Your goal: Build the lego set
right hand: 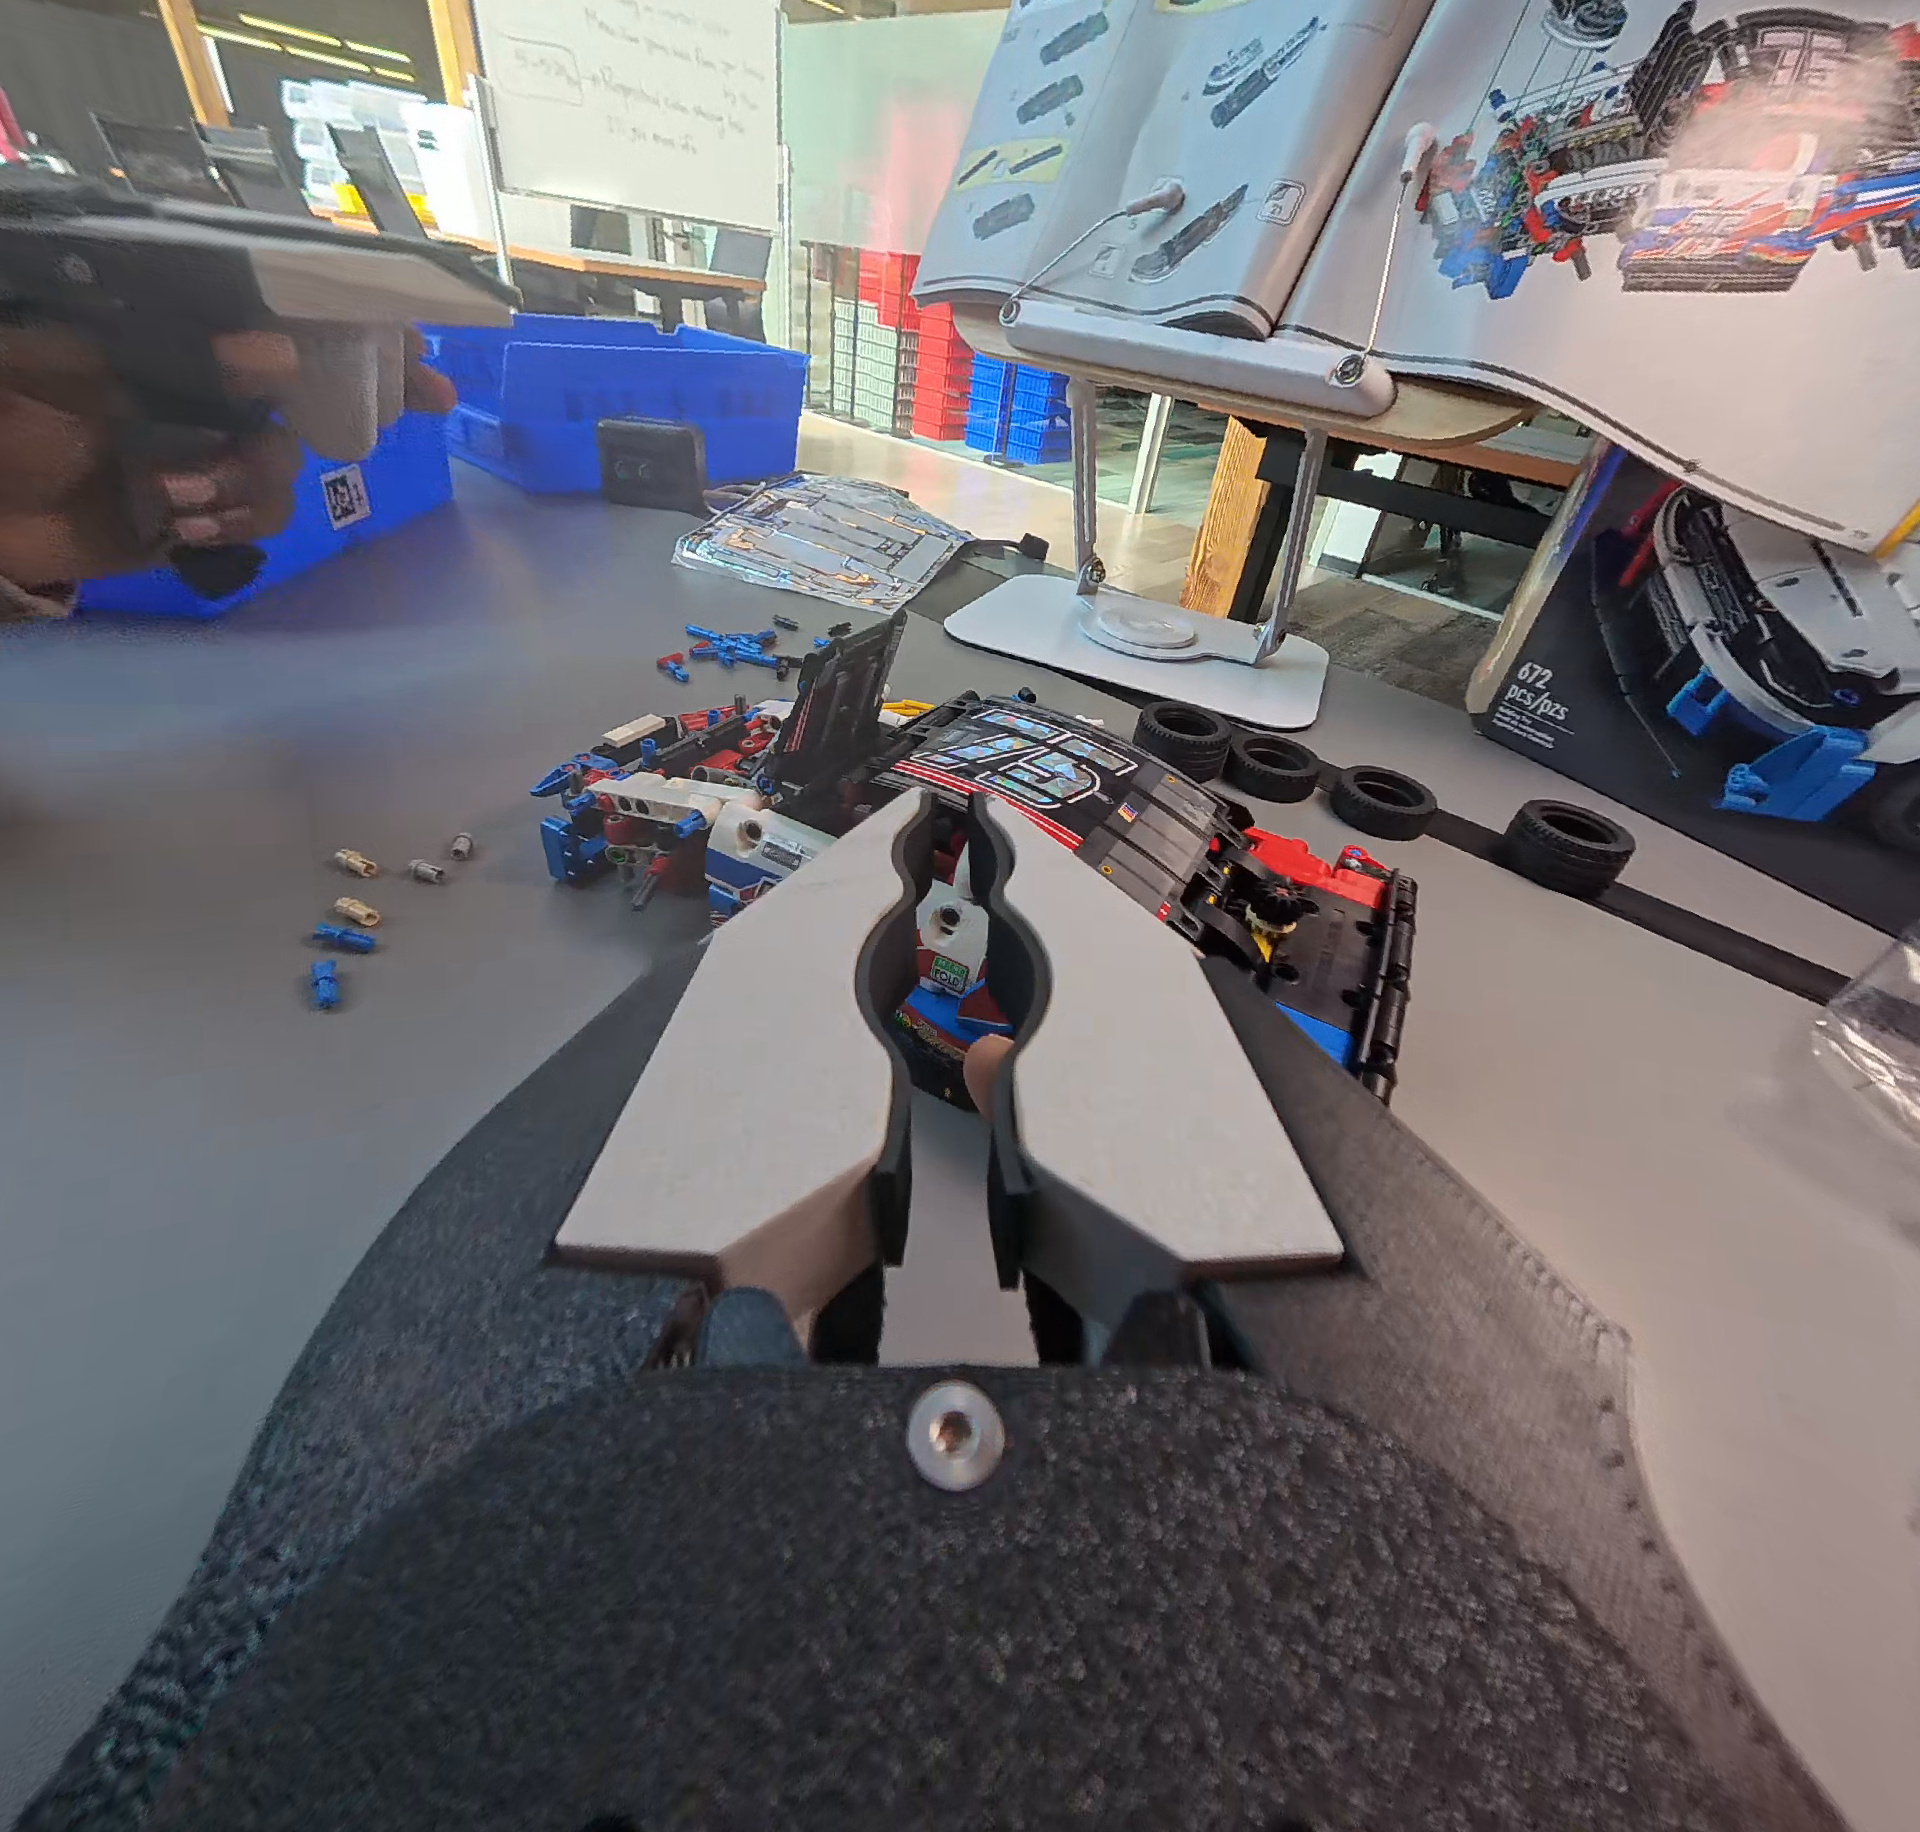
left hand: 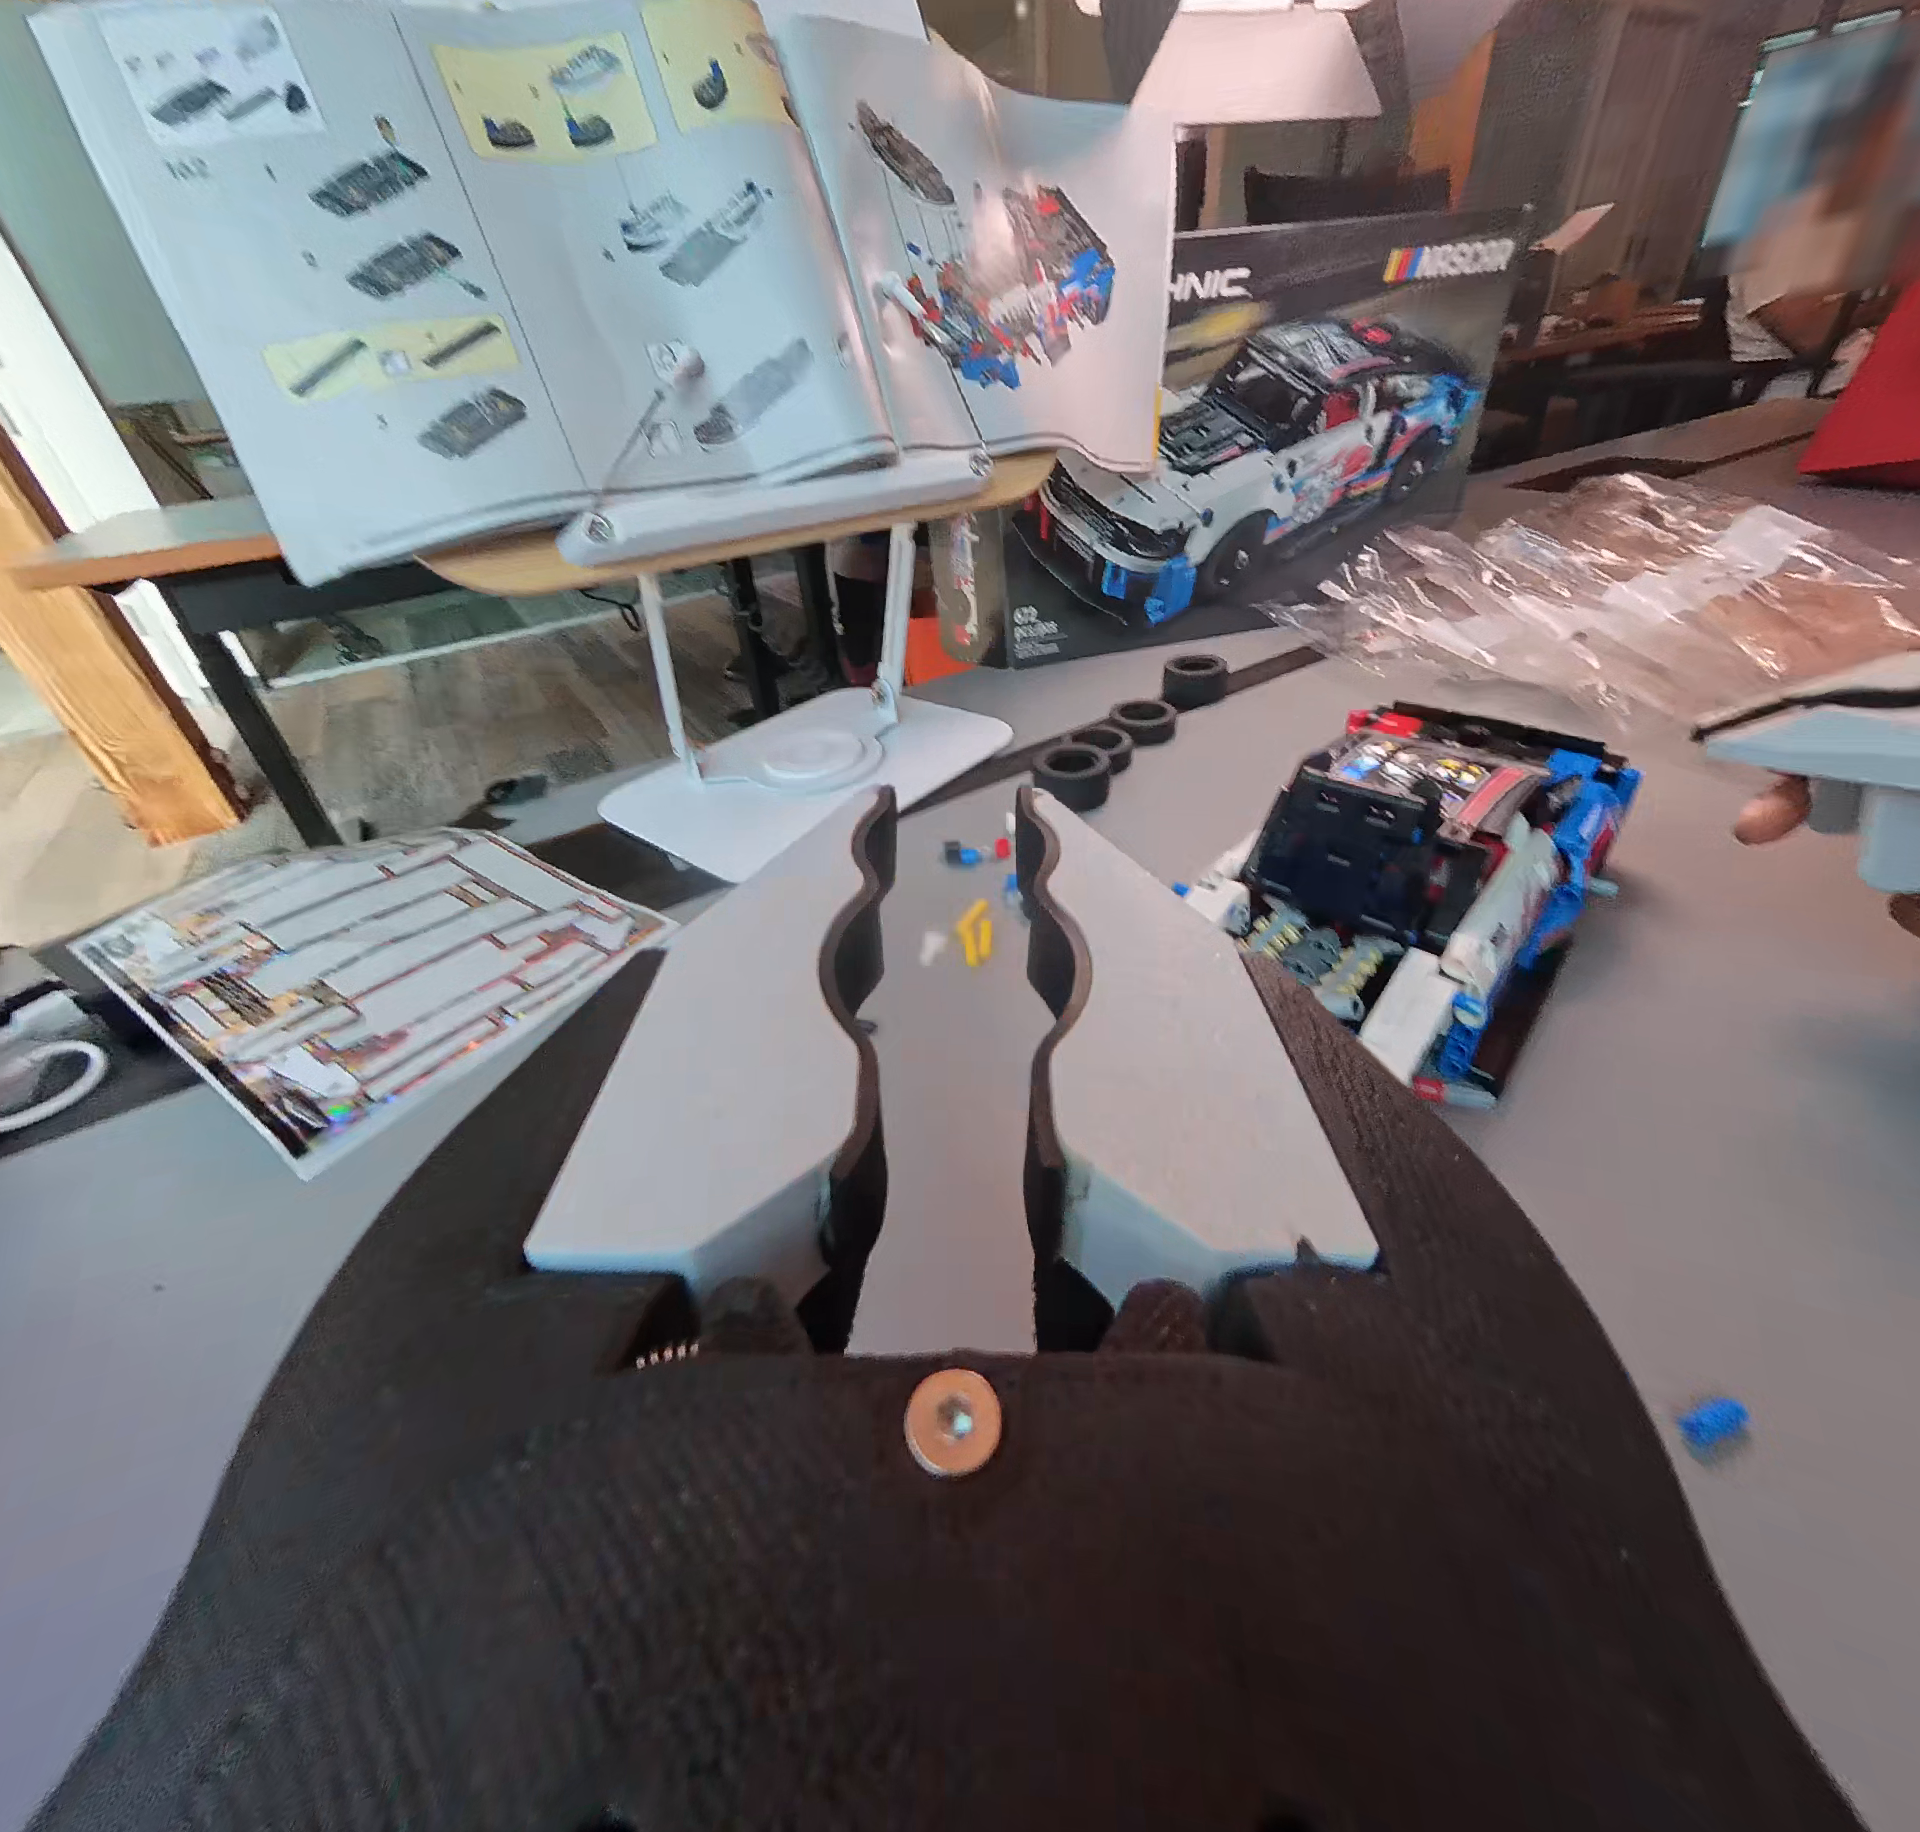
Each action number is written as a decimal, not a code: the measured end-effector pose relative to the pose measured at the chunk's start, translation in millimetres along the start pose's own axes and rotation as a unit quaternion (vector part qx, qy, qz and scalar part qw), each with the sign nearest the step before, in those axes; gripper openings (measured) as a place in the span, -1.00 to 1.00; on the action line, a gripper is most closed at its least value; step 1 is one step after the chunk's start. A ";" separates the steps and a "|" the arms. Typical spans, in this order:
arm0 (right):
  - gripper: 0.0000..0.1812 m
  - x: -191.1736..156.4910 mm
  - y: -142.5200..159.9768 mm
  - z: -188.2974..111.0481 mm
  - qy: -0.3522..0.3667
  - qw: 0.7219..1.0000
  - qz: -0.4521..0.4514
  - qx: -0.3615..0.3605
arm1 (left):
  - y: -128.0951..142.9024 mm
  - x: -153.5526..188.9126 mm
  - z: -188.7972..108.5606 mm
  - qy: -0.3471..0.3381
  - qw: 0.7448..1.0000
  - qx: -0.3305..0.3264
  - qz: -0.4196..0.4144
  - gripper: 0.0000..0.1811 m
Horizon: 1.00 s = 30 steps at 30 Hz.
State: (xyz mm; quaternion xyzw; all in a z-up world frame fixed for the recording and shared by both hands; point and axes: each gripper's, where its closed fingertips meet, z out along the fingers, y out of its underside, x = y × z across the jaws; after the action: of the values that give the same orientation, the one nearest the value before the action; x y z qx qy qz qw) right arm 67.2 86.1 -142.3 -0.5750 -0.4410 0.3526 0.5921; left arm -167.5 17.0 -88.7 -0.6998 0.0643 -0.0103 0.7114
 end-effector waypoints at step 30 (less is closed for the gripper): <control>-1.00 3.8 19.6 -4.0 0.019 0.994 -0.084 -0.060 | -143.7 -254.1 254.9 -0.152 0.987 0.036 0.020 -1.00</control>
State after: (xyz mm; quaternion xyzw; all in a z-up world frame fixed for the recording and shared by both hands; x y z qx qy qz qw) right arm 74.0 89.9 -161.1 -0.5771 -0.4972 0.2631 0.5921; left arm -381.6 294.0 77.4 -0.6656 -0.0308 0.1085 0.7377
